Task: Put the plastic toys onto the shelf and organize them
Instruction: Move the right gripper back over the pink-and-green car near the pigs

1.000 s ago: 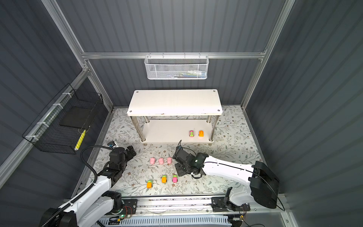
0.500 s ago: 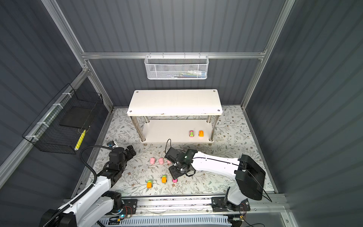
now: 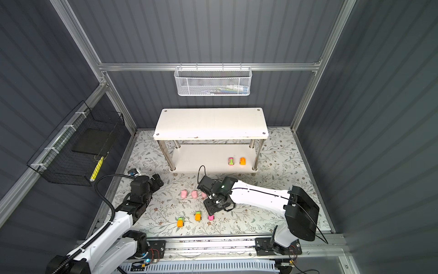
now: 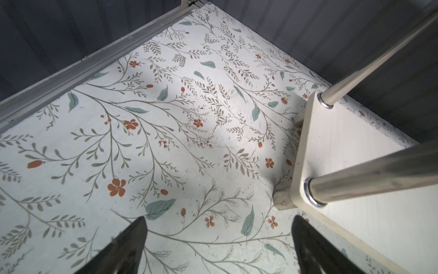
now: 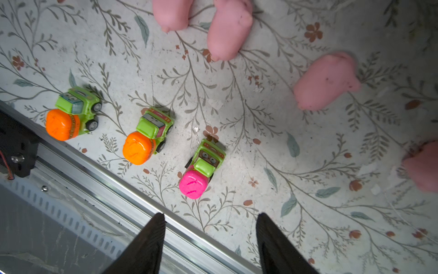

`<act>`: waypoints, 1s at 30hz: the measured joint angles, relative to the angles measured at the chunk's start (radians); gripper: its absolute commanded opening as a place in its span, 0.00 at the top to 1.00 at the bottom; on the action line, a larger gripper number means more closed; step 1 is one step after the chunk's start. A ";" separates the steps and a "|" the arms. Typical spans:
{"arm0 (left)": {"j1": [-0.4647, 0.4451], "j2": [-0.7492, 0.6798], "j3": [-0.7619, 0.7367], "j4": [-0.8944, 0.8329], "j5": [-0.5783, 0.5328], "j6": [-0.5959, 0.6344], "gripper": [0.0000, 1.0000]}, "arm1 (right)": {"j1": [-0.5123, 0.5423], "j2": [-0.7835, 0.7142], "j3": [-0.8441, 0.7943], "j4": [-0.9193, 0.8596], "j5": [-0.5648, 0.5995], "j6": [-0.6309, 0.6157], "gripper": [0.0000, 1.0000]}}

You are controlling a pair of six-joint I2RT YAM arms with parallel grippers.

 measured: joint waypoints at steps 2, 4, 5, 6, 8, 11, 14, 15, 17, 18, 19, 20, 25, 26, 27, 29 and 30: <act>0.000 0.000 0.043 -0.037 -0.006 -0.003 0.04 | 0.000 -0.024 0.005 0.003 0.008 0.040 0.37; 0.000 0.002 0.080 -0.067 -0.008 -0.002 0.04 | 0.003 -0.050 0.005 0.010 0.017 0.088 0.36; 0.000 0.006 0.096 -0.081 -0.010 -0.002 0.04 | 0.005 -0.058 0.005 0.017 0.023 0.111 0.36; 0.000 0.013 0.109 -0.093 -0.011 0.001 0.04 | 0.009 -0.062 0.005 0.027 0.034 0.138 0.36; 0.000 0.026 0.117 -0.103 -0.016 0.006 0.04 | 0.022 -0.066 -0.014 0.068 0.066 0.183 0.36; 0.000 0.031 0.100 -0.093 -0.020 0.004 0.04 | 0.057 -0.066 -0.095 0.157 0.134 0.241 0.37; 0.000 0.032 0.055 -0.057 -0.026 -0.015 0.04 | 0.097 -0.035 -0.149 0.187 0.204 0.281 0.37; 0.000 0.035 0.047 -0.058 -0.026 -0.023 0.04 | 0.109 -0.014 -0.150 0.188 0.229 0.291 0.37; 0.000 0.051 0.047 -0.052 -0.025 -0.033 0.04 | 0.127 0.014 -0.149 0.197 0.267 0.310 0.37; 0.000 0.056 0.047 -0.043 -0.025 -0.035 0.04 | 0.133 0.023 -0.149 0.199 0.280 0.319 0.38; 0.000 0.058 0.047 -0.037 -0.025 -0.037 0.04 | 0.137 0.028 -0.149 0.202 0.289 0.326 0.38; 0.000 0.059 0.047 -0.029 -0.025 -0.038 0.04 | 0.143 0.033 -0.150 0.207 0.299 0.334 0.38; 0.000 0.047 0.047 0.000 -0.025 -0.037 0.04 | 0.162 0.035 -0.149 0.216 0.323 0.355 0.38; 0.000 0.038 0.047 0.000 -0.025 -0.037 0.04 | 0.166 0.037 -0.149 0.219 0.321 0.359 0.38; 0.000 0.029 0.046 -0.001 -0.025 -0.037 0.04 | 0.168 0.042 -0.149 0.222 0.316 0.363 0.38; 0.000 0.008 0.046 -0.001 -0.025 -0.037 0.04 | 0.174 0.054 -0.149 0.223 0.304 0.368 0.38; 0.000 -0.003 0.046 -0.001 -0.025 -0.037 0.03 | 0.178 0.060 -0.149 0.222 0.299 0.369 0.38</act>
